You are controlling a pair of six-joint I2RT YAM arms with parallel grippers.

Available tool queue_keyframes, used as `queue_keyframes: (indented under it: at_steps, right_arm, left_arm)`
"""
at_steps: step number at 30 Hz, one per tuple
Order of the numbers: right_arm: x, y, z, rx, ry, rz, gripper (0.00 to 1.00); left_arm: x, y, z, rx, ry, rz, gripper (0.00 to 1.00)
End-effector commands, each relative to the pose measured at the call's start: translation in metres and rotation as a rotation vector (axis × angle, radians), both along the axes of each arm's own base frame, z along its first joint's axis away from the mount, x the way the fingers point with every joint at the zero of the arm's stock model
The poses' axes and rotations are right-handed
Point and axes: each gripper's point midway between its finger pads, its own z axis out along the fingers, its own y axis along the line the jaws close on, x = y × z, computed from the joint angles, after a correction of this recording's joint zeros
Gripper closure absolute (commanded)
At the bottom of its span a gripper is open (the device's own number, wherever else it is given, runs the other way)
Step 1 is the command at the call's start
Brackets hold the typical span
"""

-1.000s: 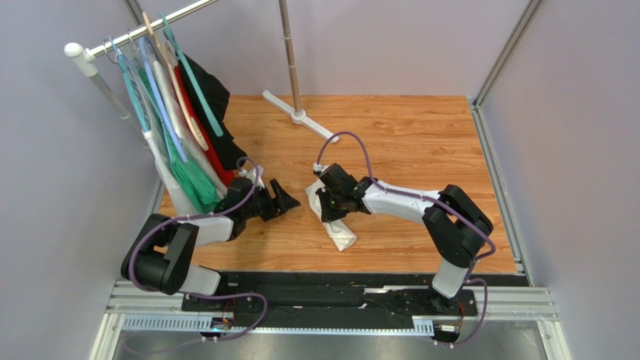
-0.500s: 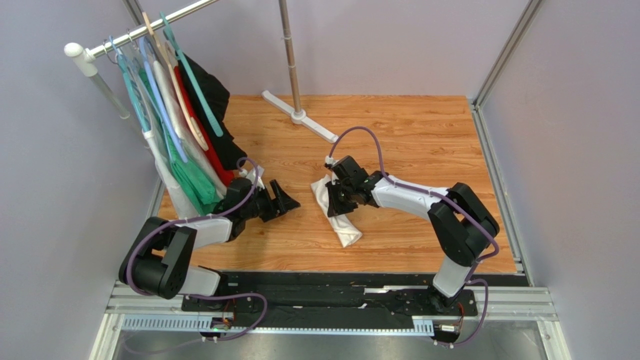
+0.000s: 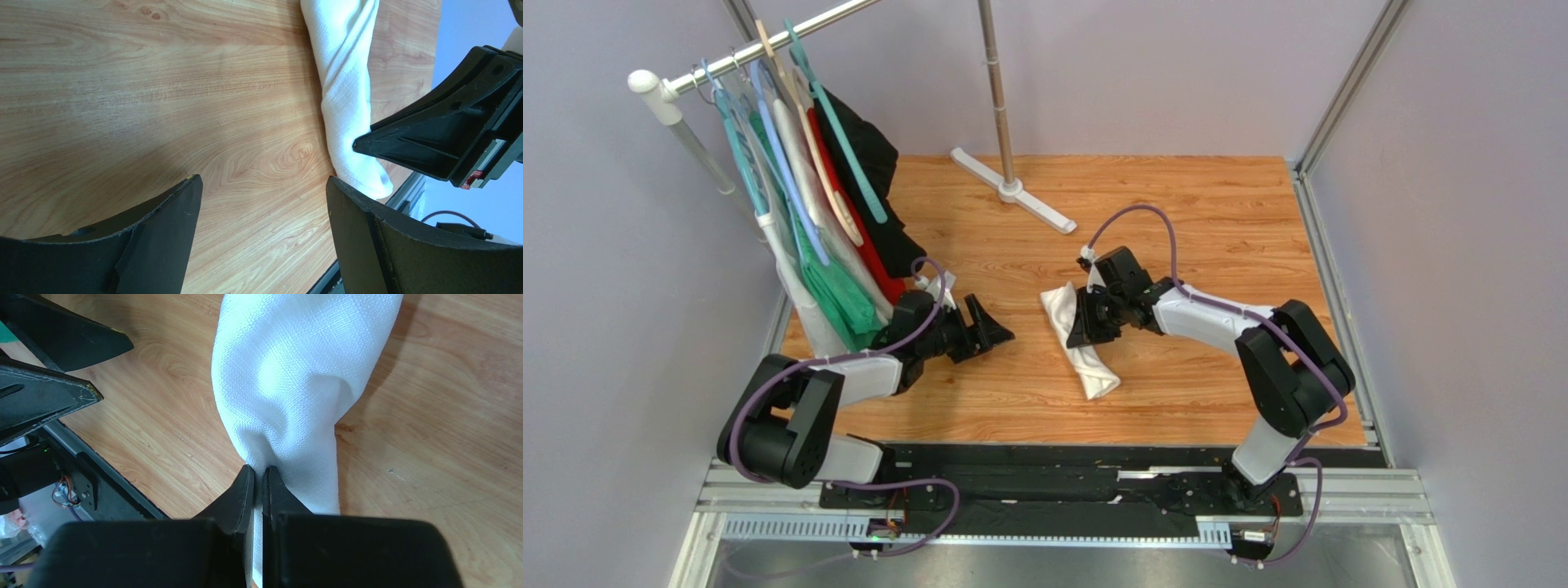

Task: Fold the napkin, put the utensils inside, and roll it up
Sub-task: Roll the napkin with the utensil

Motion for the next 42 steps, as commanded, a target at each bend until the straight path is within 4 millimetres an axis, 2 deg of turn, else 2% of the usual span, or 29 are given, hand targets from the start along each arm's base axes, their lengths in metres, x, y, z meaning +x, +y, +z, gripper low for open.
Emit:
queue_keyframes:
  at_steps: [1, 9, 17, 24, 35, 42]
  right_arm:
    - [0.003, 0.017, 0.023, 0.135, -0.012, 0.01, 1.0]
    - [0.006, 0.019, 0.019, 0.164, 0.01, -0.011, 1.0]
    - [0.009, 0.005, 0.0, 0.151, 0.047, -0.048, 1.0]
    - [0.013, -0.004, -0.009, 0.171, 0.06, -0.08, 1.0]
    - [0.02, -0.02, -0.031, 0.109, 0.064, -0.108, 1.0]
    - [0.022, -0.022, -0.029, 0.107, 0.056, -0.103, 1.0]
  left_arm:
    - [0.002, -0.001, 0.008, -0.004, -0.042, -0.022, 0.18]
    - [0.001, -0.001, 0.007, 0.002, -0.039, -0.03, 0.18]
    - [0.0, -0.002, 0.008, -0.005, -0.042, -0.036, 0.18]
    - [0.0, -0.002, 0.007, -0.002, -0.04, -0.037, 0.18]
    - [0.0, -0.002, 0.006, -0.002, -0.039, -0.044, 0.18]
    - [0.0, -0.003, 0.003, -0.001, -0.029, -0.05, 0.18]
